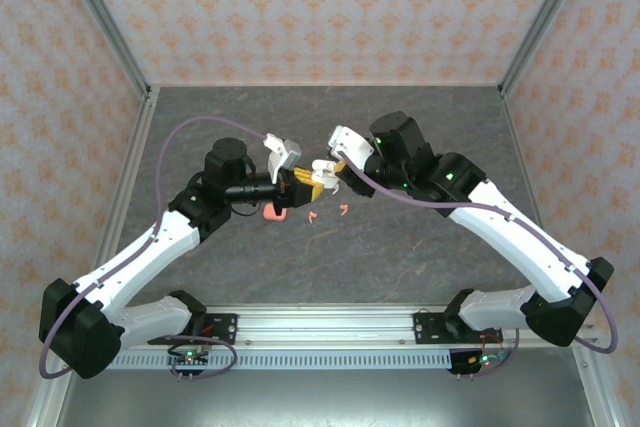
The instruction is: Insert the wireless bluetooth earbuds into the charging case
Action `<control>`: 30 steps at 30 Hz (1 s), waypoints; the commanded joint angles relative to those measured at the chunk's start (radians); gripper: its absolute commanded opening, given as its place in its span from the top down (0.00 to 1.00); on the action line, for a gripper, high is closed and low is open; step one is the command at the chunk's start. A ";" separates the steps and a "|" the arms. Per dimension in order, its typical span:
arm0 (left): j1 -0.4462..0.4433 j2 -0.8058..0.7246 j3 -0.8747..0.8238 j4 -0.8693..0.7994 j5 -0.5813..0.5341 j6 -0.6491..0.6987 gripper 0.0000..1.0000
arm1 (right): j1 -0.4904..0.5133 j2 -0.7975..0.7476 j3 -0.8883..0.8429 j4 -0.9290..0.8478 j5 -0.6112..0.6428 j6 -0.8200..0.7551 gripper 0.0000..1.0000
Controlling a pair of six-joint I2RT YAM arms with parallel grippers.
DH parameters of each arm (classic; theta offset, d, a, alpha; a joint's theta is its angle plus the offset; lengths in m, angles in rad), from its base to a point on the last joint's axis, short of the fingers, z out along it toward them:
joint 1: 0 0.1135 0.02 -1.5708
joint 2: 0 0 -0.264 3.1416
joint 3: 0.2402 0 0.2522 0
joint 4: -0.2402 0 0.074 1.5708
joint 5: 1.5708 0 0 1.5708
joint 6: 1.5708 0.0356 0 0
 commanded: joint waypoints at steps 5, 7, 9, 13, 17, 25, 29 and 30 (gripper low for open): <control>-0.007 -0.016 0.029 0.008 0.009 0.024 1.00 | 0.008 0.000 0.008 -0.033 -0.036 -0.027 0.83; -0.007 -0.020 0.028 0.008 0.006 0.028 1.00 | 0.008 -0.002 0.007 -0.041 -0.044 -0.032 0.83; -0.007 -0.024 0.027 0.010 0.004 0.032 1.00 | 0.008 0.000 0.009 -0.049 -0.060 -0.032 0.83; -0.008 -0.032 0.016 0.030 -0.004 0.035 1.00 | 0.008 0.008 0.012 -0.056 -0.090 -0.019 0.83; -0.011 -0.042 0.006 0.053 -0.015 0.039 1.00 | 0.008 0.021 0.022 -0.062 -0.117 0.000 0.83; -0.015 -0.053 -0.009 0.073 -0.031 0.051 1.00 | 0.008 0.041 0.057 -0.107 -0.150 0.015 0.78; -0.014 -0.055 -0.012 0.078 -0.037 0.054 1.00 | 0.003 0.035 0.080 -0.113 -0.151 0.033 0.69; -0.016 -0.055 -0.014 0.077 -0.039 0.054 1.00 | -0.001 0.035 0.088 -0.113 -0.156 0.040 0.67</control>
